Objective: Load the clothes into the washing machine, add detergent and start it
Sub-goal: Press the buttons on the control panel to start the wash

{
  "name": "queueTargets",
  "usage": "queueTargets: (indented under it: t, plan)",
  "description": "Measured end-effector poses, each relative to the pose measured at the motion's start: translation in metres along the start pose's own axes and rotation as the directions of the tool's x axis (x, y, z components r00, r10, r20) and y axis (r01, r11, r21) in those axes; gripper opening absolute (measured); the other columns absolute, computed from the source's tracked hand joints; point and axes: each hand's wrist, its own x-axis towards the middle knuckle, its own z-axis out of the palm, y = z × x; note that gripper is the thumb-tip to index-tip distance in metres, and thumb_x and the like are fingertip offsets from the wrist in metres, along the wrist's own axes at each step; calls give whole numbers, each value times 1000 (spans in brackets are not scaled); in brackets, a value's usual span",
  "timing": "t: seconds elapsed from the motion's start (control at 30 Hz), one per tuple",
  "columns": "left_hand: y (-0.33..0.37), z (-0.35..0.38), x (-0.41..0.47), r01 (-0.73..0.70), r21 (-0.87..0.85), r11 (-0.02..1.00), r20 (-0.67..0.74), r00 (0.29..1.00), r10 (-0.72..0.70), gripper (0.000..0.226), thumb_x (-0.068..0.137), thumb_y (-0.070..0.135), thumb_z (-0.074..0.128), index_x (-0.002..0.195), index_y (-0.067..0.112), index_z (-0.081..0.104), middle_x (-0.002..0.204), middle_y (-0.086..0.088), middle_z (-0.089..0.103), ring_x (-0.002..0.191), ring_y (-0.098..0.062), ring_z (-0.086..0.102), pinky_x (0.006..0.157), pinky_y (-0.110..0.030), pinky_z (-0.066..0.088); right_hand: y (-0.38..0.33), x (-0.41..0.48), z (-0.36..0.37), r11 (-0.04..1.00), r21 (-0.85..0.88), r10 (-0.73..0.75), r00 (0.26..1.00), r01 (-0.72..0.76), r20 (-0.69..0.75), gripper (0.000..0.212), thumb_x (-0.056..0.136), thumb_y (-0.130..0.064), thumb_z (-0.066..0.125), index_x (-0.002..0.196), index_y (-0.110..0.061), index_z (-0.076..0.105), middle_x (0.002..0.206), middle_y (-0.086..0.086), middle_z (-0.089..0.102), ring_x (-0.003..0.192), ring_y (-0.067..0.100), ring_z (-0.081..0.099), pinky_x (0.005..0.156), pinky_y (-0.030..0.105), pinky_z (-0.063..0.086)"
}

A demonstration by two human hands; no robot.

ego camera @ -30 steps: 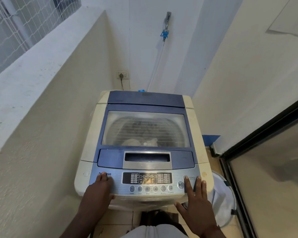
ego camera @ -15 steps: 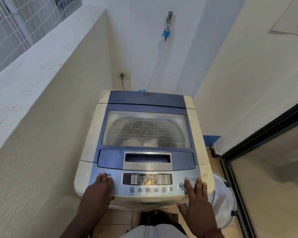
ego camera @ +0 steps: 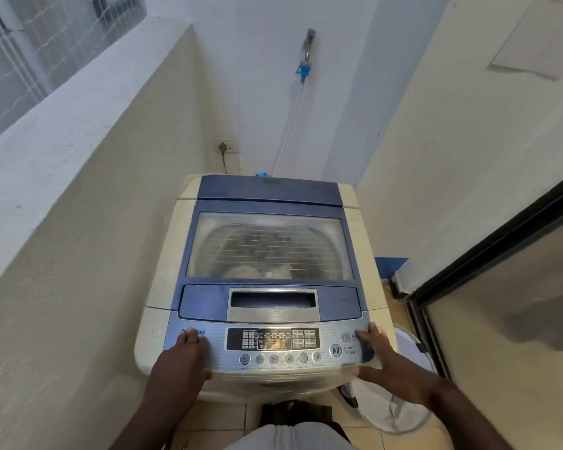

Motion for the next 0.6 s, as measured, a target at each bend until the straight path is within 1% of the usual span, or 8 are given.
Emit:
queueTargets:
  t: [0.07,0.1,0.13,0.17,0.23,0.33,0.47,0.6]
  plan:
    - [0,2,-1,10,-23,1000,-4,1000,-10,54,82,42,66,129,23,45,137,4,41,109,-10,55,81,-22,46,0,-8,6,997,79,-6,991,17,-132,91,67,-77,60,140,-43,18,151,-5,29,136,12,34,106,11,31]
    - [0,2,-2,13,-28,1000,-7,1000,-14,55,82,42,67,129,23,45,138,4,41,111,-10,54,81,-22,47,1,-10,12,998,59,-25,985,36,-173,87,69,-76,59,139,-46,18,150,-6,31,136,12,36,104,8,31]
    - [0,4,-2,16,-34,999,-11,1000,-17,56,82,41,67,130,23,44,139,3,40,112,-10,53,82,-22,47,1,-10,19,999,1,-43,981,44,-189,84,75,-70,59,142,-47,14,157,-4,22,143,16,27,110,13,27]
    - [0,5,-2,18,-37,999,-14,1000,-18,57,82,41,66,131,22,44,140,3,39,114,-10,53,83,-22,47,0,-9,28,995,-86,-60,979,44,-195,82,83,-61,60,145,-46,9,163,-2,4,150,21,9,118,24,21]
    - [0,5,-1,12,-30,999,-14,1000,-13,57,83,41,65,132,22,43,141,2,39,116,-9,52,84,-21,47,-10,-8,44,961,-275,-22,973,-43,-229,83,90,-49,57,150,-42,-1,160,1,-21,149,26,-16,119,42,18]
    - [-1,4,0,10,-27,1000,-8,1000,-10,54,84,43,65,130,23,44,138,4,42,112,-8,54,83,-20,47,-30,-5,56,927,-337,60,953,-163,-296,84,92,-46,55,152,-38,-3,160,8,-24,148,34,-17,115,46,28]
    - [-1,3,0,15,-17,1000,3,1000,-15,47,84,40,64,125,24,47,135,4,43,105,-8,56,74,-20,44,-37,-2,58,938,-289,102,952,-189,-289,78,94,-40,55,152,-37,4,160,10,-22,147,37,-16,113,46,32]
    - [-2,4,1,27,-14,1000,12,1000,-27,43,85,40,63,121,25,46,133,5,43,101,-8,56,68,-19,41,-27,2,65,949,-245,119,944,-200,-307,83,88,-48,60,149,-45,3,159,2,-27,148,31,-19,112,54,31]
